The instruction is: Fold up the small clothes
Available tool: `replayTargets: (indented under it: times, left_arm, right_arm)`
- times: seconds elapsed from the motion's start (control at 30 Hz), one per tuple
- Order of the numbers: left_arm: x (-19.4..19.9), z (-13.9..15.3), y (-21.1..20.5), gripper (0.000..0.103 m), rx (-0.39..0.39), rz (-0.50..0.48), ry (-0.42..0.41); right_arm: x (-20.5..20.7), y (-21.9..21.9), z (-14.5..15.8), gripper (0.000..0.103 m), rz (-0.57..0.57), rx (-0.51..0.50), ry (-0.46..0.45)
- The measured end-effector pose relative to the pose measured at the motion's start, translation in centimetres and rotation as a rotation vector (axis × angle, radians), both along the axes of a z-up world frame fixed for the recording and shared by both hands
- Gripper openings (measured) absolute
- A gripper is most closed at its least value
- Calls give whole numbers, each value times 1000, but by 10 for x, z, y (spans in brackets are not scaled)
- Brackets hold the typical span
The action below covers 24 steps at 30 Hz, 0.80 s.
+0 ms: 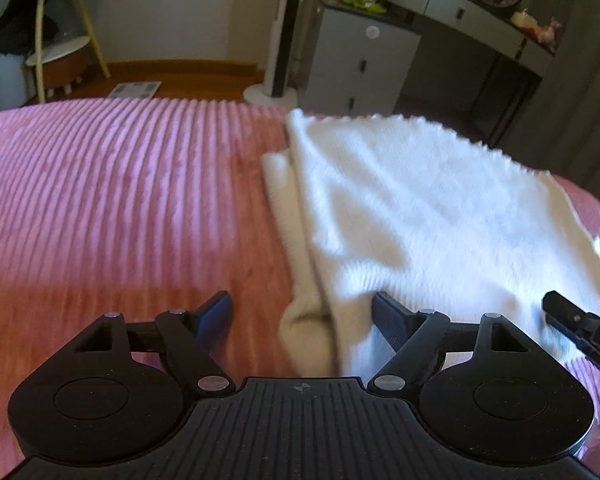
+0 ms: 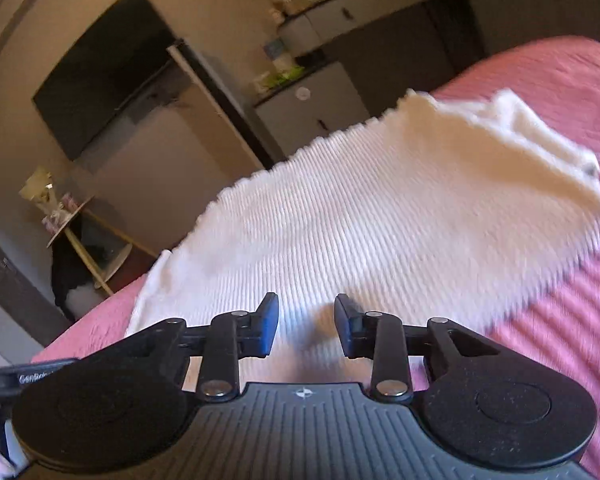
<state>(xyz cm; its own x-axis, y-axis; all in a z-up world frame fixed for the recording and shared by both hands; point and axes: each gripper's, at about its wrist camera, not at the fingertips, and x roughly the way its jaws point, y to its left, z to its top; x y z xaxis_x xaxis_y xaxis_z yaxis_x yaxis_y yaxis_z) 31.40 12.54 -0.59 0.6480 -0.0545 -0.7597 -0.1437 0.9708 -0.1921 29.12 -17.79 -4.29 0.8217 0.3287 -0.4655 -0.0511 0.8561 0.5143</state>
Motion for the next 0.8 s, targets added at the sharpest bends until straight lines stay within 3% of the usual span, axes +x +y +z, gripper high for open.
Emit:
replayTargets:
  times: [0.1, 0.2, 0.3, 0.37, 0.4, 0.47, 0.57, 0.63, 0.8]
  left_arm:
    - [8, 0, 2, 83, -39, -7, -40]
    - [18, -8, 8, 84, -106, 18, -21]
    - [23, -12, 12, 86, -152, 38, -9]
    - [25, -10, 12, 87, -144, 37, -8]
    - [25, -8, 13, 87, -139, 34, -12]
    - [25, -5, 17, 87, -124, 36, -17]
    - [26, -5, 25, 87, -154, 49, -7]
    - [25, -6, 31, 85, -181, 74, -13]
    - [27, -21, 38, 74, -347, 86, 13]
  right_arm:
    - [9, -30, 8, 31, -92, -30, -47]
    - [22, -56, 9, 31, -183, -51, -56]
    - [40, -74, -4, 29, -195, -32, -33]
    - [46, -77, -16, 2, -243, -116, -25]
    - [45, -80, -23, 0, -271, -113, -25]
    - [41, -82, -23, 0, -292, -91, -38]
    - [38, -60, -10, 2, -301, -198, -35]
    - [35, -52, -4, 20, -257, -189, -41]
    - [18, -21, 8, 24, -98, -108, -36]
